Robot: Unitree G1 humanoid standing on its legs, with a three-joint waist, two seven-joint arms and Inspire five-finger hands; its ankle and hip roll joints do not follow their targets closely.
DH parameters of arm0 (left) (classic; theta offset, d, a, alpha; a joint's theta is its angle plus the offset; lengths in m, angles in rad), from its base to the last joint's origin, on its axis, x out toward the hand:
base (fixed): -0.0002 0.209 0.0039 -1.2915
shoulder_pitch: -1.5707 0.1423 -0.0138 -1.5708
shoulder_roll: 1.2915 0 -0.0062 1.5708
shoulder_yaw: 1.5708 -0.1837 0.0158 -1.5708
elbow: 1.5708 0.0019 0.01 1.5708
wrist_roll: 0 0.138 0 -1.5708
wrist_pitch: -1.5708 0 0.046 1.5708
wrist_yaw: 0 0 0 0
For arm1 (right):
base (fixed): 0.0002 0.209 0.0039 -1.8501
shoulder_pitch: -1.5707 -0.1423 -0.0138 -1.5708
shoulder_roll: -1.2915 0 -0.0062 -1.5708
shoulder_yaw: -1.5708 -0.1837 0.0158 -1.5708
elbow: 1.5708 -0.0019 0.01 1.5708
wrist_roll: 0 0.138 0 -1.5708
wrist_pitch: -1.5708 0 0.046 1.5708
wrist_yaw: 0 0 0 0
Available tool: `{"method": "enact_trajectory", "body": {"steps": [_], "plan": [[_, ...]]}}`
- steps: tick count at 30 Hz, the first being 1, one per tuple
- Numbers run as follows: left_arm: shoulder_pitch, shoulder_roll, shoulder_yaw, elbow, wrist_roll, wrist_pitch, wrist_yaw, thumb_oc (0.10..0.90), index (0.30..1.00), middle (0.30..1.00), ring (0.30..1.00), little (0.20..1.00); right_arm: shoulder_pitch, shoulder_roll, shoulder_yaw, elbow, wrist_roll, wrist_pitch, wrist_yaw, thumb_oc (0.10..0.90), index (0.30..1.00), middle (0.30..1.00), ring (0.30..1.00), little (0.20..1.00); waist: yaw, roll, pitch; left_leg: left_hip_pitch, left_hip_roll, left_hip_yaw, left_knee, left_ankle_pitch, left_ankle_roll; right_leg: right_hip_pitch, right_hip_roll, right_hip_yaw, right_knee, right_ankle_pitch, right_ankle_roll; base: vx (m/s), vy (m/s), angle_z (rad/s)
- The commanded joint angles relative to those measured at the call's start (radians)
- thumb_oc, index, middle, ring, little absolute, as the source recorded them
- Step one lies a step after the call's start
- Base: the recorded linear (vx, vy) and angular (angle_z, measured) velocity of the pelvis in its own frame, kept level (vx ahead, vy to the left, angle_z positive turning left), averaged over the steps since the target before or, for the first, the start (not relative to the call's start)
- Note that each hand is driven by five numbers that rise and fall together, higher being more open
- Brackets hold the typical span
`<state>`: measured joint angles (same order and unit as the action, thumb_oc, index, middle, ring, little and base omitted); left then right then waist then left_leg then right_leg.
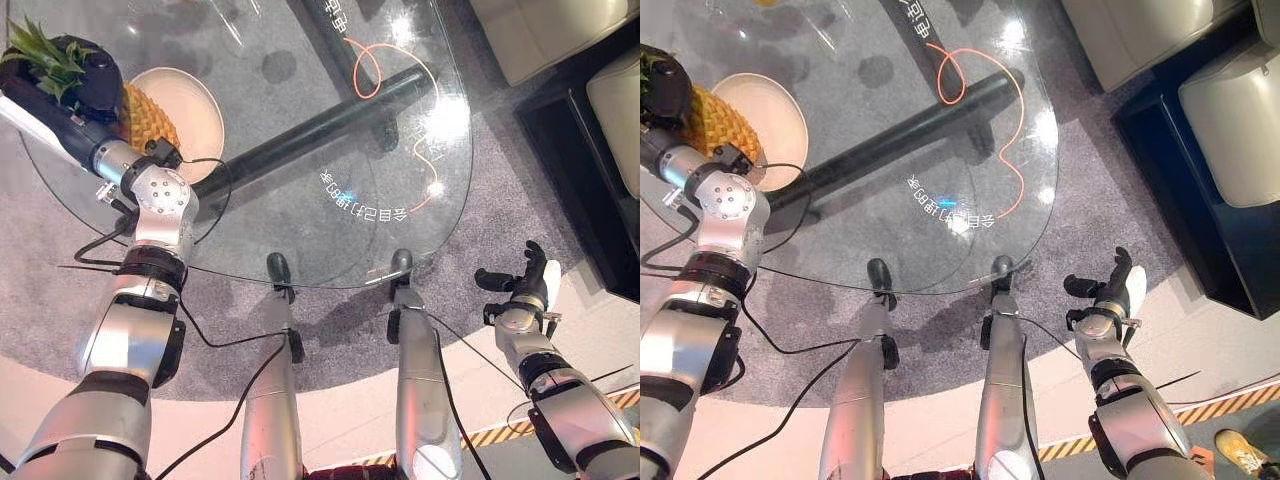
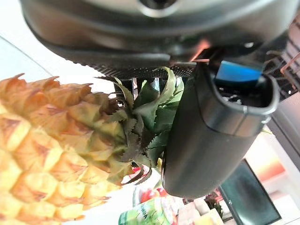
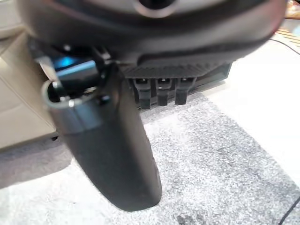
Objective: Pick up the fruit to the plate
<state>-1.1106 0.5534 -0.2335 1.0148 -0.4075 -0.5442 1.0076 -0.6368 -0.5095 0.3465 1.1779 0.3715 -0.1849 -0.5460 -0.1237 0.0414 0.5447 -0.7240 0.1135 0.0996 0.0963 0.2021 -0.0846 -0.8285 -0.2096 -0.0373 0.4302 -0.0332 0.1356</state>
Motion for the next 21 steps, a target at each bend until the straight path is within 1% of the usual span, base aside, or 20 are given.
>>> {"method": "enact_trajectory", "body": {"steps": [1, 15, 21], "plan": [[-0.154, 0.151, 0.007, 0.026, 0.06, -0.07, 0.025, 0.1, 0.3, 0.3, 0.3, 0.2, 0.012, -0.015, -0.024, 0.017, -0.026, -0.014, -0.023, 0.8, 0.9, 0.9, 0.9, 0.9, 0.013, -0.056, -0.025, -0.04, -0.02, 0.004, 0.202, -0.179, -0.005, 0.031, 0.073, -0.048, -0.095, 0.025, -0.047, 0.0, 0.0, 0.0], [-0.221, 0.168, -0.03, 0.062, 0.1, -0.088, 0.033, 0.1, 0.3, 0.3, 0.3, 0.2, 0.008, -0.006, -0.005, -0.004, -0.034, -0.007, -0.019, 0.8, 0.9, 0.9, 0.9, 0.9, -0.001, -0.081, -0.025, -0.07, -0.016, 0.007, 0.231, -0.198, 0.001, -0.001, 0.08, -0.03, -0.094, 0.037, -0.042, 0.0, 0.002, 0.0], [-0.25, 0.179, -0.056, 0.059, 0.129, -0.071, 0.056, 0.1, 0.3, 0.3, 0.3, 0.2, 0.022, -0.001, 0.0, -0.018, -0.039, -0.012, -0.031, 0.8, 0.9, 0.9, 0.9, 0.9, -0.006, -0.088, -0.025, -0.087, -0.014, 0.006, 0.246, -0.206, 0.002, -0.019, 0.082, -0.024, -0.087, 0.039, -0.04, 0.0, 0.005, 0.0]]}}
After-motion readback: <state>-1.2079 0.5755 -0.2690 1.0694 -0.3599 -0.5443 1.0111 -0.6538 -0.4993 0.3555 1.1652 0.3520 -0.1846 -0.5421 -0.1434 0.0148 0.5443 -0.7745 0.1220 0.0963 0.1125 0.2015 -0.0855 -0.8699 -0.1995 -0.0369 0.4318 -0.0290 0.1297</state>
